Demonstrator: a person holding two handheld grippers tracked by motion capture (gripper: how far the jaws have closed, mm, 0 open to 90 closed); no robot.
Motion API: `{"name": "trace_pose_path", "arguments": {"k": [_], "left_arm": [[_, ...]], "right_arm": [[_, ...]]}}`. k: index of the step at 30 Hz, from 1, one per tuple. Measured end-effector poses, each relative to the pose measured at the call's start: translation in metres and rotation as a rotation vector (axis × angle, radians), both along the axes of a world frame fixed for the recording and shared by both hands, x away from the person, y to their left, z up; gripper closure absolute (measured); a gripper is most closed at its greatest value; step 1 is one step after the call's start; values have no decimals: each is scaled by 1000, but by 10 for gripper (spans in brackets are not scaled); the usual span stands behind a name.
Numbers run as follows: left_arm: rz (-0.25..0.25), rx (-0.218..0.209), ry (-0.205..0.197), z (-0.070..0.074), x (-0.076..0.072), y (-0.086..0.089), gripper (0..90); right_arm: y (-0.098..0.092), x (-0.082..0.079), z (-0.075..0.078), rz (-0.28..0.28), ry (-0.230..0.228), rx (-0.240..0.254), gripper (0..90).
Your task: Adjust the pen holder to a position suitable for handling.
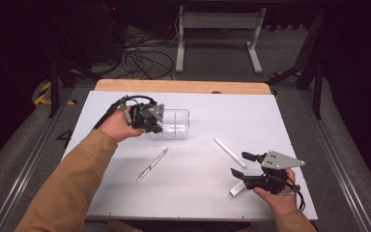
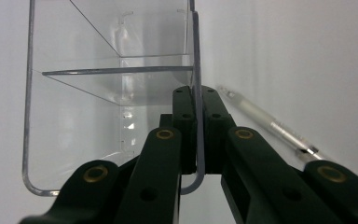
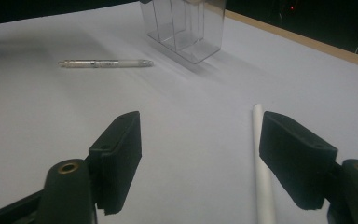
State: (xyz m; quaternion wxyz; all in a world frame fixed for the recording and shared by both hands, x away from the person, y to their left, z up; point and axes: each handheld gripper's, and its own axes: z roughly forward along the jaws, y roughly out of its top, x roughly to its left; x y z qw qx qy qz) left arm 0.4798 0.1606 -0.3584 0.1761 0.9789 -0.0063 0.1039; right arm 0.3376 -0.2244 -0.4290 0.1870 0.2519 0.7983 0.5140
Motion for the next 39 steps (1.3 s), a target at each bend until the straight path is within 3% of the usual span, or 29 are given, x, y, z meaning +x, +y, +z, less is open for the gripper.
{"name": "trace_pose_path", "arguments": {"k": [7, 14, 26, 36, 39], "left_arm": [[-38, -51, 18, -6, 0, -21, 871], [-73, -59, 44, -15, 0, -38, 871], [-79, -86, 76, -24, 5, -42, 863], [-67, -85, 41, -23, 5, -42, 825], [-55, -100, 24, -19, 5, -41, 769]], "right_arm": [[0, 0, 0, 1, -1, -1, 304], [0, 0, 0, 4, -1, -7, 304], [-1, 0, -1, 5, 0, -13, 303], [0, 0, -1, 5, 4, -13, 301], [0, 0, -1, 5, 5, -13, 301]]}}
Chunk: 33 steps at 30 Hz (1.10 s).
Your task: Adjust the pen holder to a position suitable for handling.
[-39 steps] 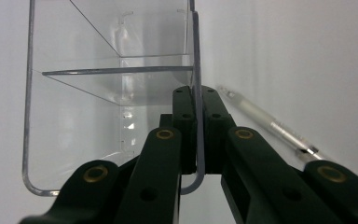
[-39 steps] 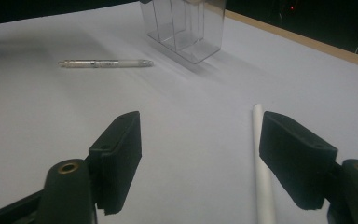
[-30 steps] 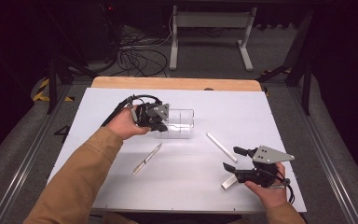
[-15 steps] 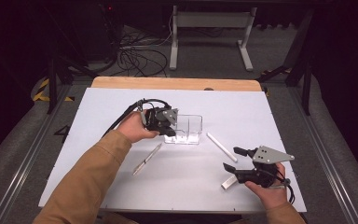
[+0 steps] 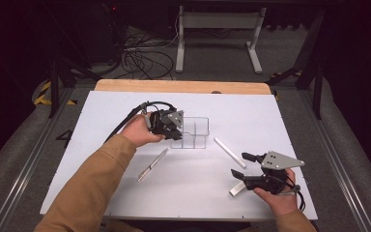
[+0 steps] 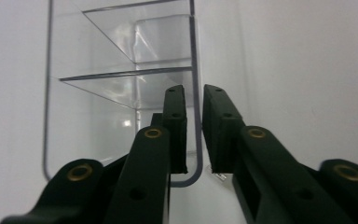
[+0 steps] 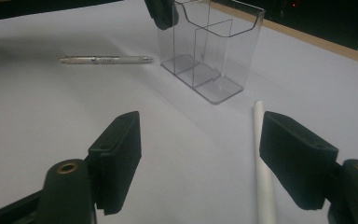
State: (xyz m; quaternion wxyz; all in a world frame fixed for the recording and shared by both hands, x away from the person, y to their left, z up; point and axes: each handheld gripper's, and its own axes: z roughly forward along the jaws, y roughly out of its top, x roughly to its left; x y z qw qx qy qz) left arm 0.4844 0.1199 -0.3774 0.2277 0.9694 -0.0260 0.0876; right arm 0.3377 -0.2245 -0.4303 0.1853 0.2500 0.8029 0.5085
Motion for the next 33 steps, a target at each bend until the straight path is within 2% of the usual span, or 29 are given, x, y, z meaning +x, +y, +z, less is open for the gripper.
{"name": "trace_pose_path", "arguments": {"k": [5, 11, 17, 23, 27, 33], "left_arm": [[24, -37, -14, 6, -2, 4, 650], [69, -89, -18, 18, -8, 11, 560], [143, -195, -5, 34, -21, 31, 492], [196, -292, -15, 41, -40, 45, 434], [199, -307, 0, 44, -48, 47, 420], [218, -315, 33, 46, -50, 48, 387]], "right_arm": [[0, 0, 0, 0, -1, 0, 300], [0, 0, 0, -2, -4, 3, 299], [-1, -1, 1, -6, -7, 7, 298], [0, -1, 2, -6, -9, 9, 298], [0, 0, 1, -7, -8, 6, 298], [1, -1, 2, -7, -7, 9, 298]]}}
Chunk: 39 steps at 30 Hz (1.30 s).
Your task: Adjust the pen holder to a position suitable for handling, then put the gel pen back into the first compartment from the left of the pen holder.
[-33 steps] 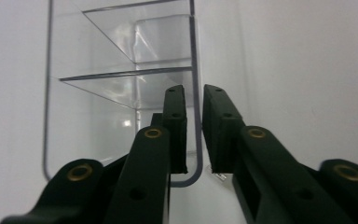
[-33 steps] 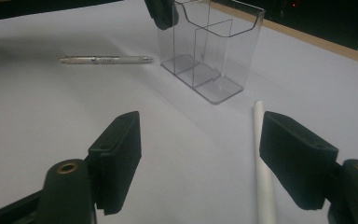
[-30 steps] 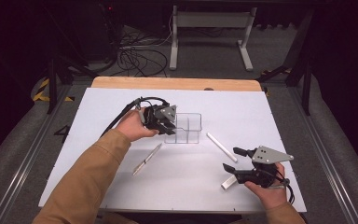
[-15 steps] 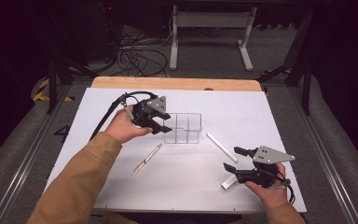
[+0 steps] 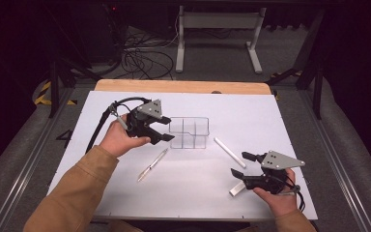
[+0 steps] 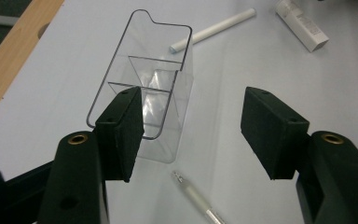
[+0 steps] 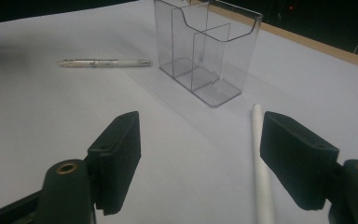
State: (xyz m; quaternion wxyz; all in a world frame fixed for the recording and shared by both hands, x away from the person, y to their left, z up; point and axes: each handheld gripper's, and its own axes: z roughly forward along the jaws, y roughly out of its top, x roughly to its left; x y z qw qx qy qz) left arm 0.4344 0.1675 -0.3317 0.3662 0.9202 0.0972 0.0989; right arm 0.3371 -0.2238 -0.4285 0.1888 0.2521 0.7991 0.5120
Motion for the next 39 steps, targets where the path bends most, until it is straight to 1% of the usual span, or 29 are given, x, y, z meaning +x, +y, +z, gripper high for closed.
{"name": "trace_pose_path", "arguments": {"k": [2, 6, 7, 8, 10, 12, 14, 16, 17, 18, 19, 21, 22, 23, 24, 27, 28, 30, 33, 36, 39], "left_arm": [[12, -12, 18, 0, -1, 0, 360], [60, -53, 59, -2, -4, 1, 291], [82, -55, 72, -3, -5, 1, 279], [106, -54, 78, -3, -5, 1, 268], [138, -85, 78, -4, -8, 4, 230], [157, -110, 92, -5, -11, 7, 214], [169, -126, 93, -6, -14, 10, 195], [202, -118, 85, -7, -17, 13, 195], [227, -104, 87, -7, -18, 13, 194], [248, -83, 78, -8, -19, 14, 195], [264, -81, 79, -9, -20, 14, 195], [265, -80, 94, -11, -22, 15, 199], [264, -71, 96, -11, -22, 16, 201], [273, -82, 99, -12, -23, 16, 201], [274, -77, 101, -13, -23, 16, 201], [279, -80, 94, -14, -24, 17, 214], [288, -81, 90, -14, -25, 17, 217], [295, -86, 86, -14, -26, 17, 222], [286, -99, 96, -16, -28, 17, 237], [292, -101, 102, -18, -30, 16, 240], [293, -126, 114, -21, -34, 13, 244]], "right_arm": [[0, 0, 0, -2, -2, 1, 298], [-1, 0, 0, -1, -1, 0, 298], [-1, 0, 0, -2, -2, 0, 298], [-1, 0, 0, -2, -2, 1, 298], [-1, 0, 0, -3, -6, 3, 298], [-1, 0, 0, -2, -7, 2, 298], [-1, 0, 0, 0, -9, -4, 298], [-1, 0, 0, -2, -8, -5, 298], [-1, 0, 0, -3, -6, -1, 298], [-1, 0, 0, -2, -9, -5, 298], [0, 0, 0, -2, -7, -4, 298], [1, 0, 0, -3, -7, -3, 298], [1, 0, 0, -3, -7, -2, 298], [1, 0, 0, -2, -6, -2, 298], [1, -1, 0, -3, -6, -2, 298], [0, -1, 0, 2, -5, -1, 293], [0, -2, 0, 3, -6, -2, 293], [0, -2, 0, 3, -8, 1, 291], [-1, -2, 0, 3, -9, -2, 291], [0, -2, 0, 4, -9, -2, 287], [0, -2, 1, 15, -17, 4, 285]]}}
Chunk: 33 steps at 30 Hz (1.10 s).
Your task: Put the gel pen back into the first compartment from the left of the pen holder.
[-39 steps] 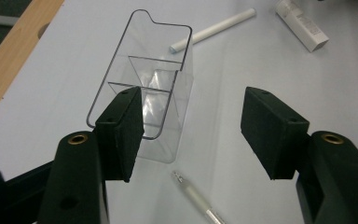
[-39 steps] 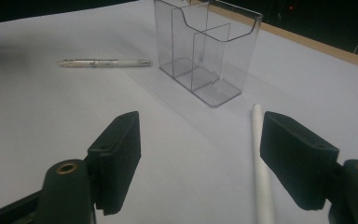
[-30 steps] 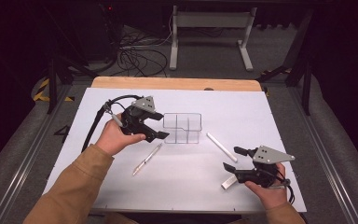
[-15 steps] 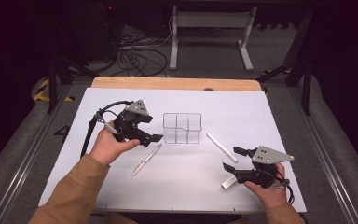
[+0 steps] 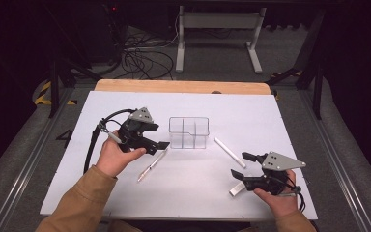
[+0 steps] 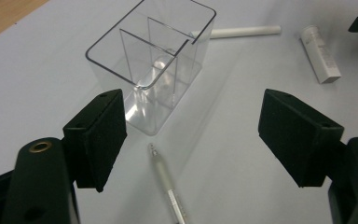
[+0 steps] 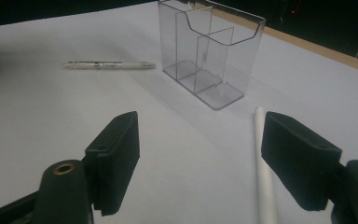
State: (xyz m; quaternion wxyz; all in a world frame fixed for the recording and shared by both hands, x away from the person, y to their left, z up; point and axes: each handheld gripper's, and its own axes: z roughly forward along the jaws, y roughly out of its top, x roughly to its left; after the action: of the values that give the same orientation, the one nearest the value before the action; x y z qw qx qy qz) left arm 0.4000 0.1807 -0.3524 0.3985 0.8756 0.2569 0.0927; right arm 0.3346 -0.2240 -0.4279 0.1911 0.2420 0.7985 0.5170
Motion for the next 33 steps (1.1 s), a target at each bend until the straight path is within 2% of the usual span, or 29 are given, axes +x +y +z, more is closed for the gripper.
{"name": "trace_pose_path", "arguments": {"k": [3, 6, 8, 11, 14, 18, 20, 26, 33], "left_arm": [[19, -8, 3, -3, -5, -1, 257], [45, 11, -6, -10, -9, -1, 274], [53, 14, 11, -16, -9, 0, 308], [62, 16, 29, -26, -9, 0, 311], [80, 48, 17, -35, -9, -2, 313], [79, 79, 26, -43, -10, -5, 324], [94, 97, 26, -47, -10, -6, 326], [129, 78, 77, -59, -7, -6, 327], [175, 113, 99, -69, -7, -7, 331]], "right_arm": [[1, -1, 0, 1, 0, 6, 284], [1, -1, 0, 0, -3, 7, 284], [0, -1, 0, 5, -10, 2, 281], [0, -2, 1, 15, -18, 5, 282], [0, -2, 2, 15, -17, 9, 282], [0, -2, 1, 17, -20, 5, 281], [1, -2, 1, 16, -20, 2, 281], [0, -2, 2, 14, -23, 0, 281], [0, -2, 1, 13, -22, 2, 281]]}}
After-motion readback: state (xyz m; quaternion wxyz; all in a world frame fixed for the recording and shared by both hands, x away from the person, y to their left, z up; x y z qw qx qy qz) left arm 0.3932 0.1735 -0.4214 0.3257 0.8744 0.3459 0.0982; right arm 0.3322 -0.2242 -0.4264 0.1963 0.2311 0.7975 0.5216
